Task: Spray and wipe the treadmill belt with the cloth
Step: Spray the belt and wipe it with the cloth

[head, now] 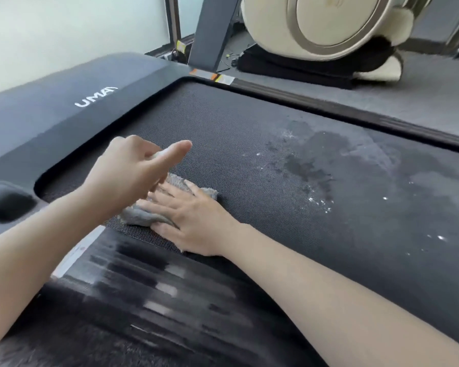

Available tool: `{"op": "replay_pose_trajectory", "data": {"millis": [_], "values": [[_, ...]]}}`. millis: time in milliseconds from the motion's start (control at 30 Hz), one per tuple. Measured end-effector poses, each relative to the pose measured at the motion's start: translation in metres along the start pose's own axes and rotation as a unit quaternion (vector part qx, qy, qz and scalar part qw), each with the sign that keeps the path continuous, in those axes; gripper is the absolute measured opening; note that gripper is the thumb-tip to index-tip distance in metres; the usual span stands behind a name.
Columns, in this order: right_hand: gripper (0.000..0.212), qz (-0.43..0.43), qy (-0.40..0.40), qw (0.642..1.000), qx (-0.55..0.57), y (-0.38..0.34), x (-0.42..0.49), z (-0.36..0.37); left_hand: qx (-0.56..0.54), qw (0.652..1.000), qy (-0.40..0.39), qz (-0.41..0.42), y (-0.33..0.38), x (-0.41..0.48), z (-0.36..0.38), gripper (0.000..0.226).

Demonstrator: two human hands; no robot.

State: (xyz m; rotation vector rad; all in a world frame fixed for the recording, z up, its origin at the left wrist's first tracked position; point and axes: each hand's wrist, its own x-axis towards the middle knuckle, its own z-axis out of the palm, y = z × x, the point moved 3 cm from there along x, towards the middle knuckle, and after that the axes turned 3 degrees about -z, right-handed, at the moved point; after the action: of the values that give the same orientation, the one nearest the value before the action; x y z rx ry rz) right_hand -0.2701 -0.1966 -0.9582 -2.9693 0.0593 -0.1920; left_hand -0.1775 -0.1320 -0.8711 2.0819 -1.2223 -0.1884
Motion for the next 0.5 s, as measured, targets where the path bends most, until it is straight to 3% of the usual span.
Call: {"op": "replay_pose_trajectory", "data": {"millis": [300,500], "values": [[0.055,0.058,-0.053,0.997,0.016,0.037,-0.14,-0.023,0.035,0.999,-0.016,-0.02,0.022,-0.017,0.027,0.088],[0.057,0.211,-0.049,0.976,0.009,0.103,-0.249,-0.045,0.025,1.0,-0.001,-0.018,0.047,-0.029,0.051,0.084]]}}
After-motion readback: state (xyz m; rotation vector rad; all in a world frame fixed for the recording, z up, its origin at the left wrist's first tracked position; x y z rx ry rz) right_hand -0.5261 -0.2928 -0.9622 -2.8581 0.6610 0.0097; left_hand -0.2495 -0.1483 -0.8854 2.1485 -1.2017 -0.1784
